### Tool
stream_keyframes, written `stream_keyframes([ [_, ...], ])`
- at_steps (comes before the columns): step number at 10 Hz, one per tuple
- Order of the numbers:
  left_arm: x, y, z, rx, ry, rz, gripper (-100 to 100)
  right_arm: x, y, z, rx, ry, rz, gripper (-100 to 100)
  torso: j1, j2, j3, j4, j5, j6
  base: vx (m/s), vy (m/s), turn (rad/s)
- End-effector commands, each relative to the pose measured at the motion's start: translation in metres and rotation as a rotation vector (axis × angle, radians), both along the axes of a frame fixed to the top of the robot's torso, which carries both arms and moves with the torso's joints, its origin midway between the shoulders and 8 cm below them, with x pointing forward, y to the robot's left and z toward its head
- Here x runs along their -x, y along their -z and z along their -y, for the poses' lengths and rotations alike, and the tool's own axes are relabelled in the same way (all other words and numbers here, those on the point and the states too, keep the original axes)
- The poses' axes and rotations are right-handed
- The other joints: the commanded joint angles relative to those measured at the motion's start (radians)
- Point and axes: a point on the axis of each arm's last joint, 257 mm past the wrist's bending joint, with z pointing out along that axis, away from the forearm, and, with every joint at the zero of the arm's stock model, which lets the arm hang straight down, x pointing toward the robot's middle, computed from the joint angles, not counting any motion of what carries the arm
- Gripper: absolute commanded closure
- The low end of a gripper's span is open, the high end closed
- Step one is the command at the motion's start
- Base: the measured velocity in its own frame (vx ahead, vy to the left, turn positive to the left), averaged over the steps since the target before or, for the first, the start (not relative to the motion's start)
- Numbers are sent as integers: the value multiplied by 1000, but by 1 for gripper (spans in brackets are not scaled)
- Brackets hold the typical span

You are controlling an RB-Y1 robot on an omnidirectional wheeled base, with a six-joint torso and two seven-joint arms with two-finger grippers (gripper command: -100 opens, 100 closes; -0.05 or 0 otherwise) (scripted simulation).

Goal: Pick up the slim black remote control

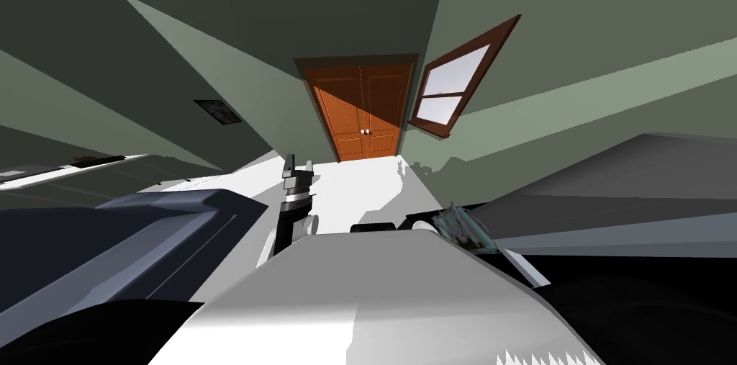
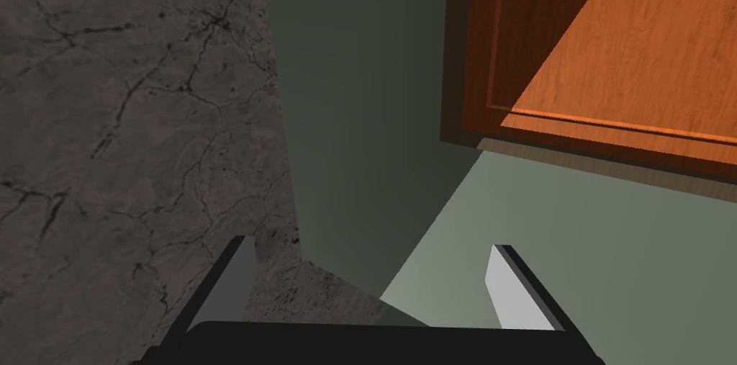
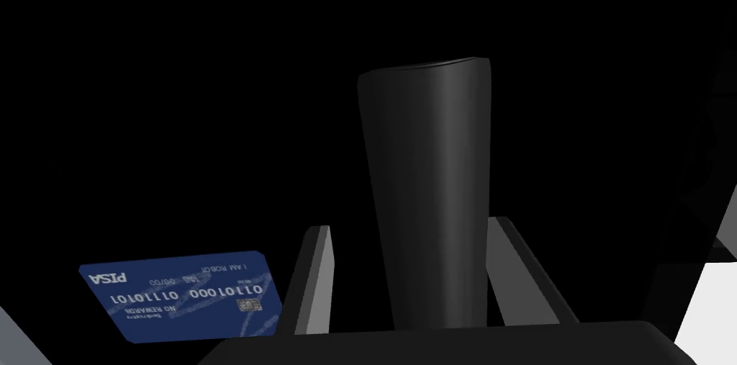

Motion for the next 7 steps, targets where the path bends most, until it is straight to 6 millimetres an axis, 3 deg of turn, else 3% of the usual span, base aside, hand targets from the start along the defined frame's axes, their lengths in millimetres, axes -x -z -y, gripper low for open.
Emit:
stream_keyframes([
  [1,0,0,0,0,0,0,0,0,0,0,0,0,0,100,0,0,0,0,0,0,0,0,0],
  [4,0,0,0,0,0,0,0,0,0,-1,-2,-2,0,100,-1,0,0,0,0,0,0,0,0],
  [5,0,0,0,0,0,0,0,0,0,-1,-2,-1,0,0,-1,0,0,0,0,0,0,0,0],
  [6,0,0,0,0,0,0,0,0,-9,14,3,-9,2,100,-1,0,0,0,0,0,31,45,-82],
  [7,0,0,0,0,0,0,0,1,-14,20,4,-14,2,100,1,-1,-1,0,0,0,43,83,-99],
])
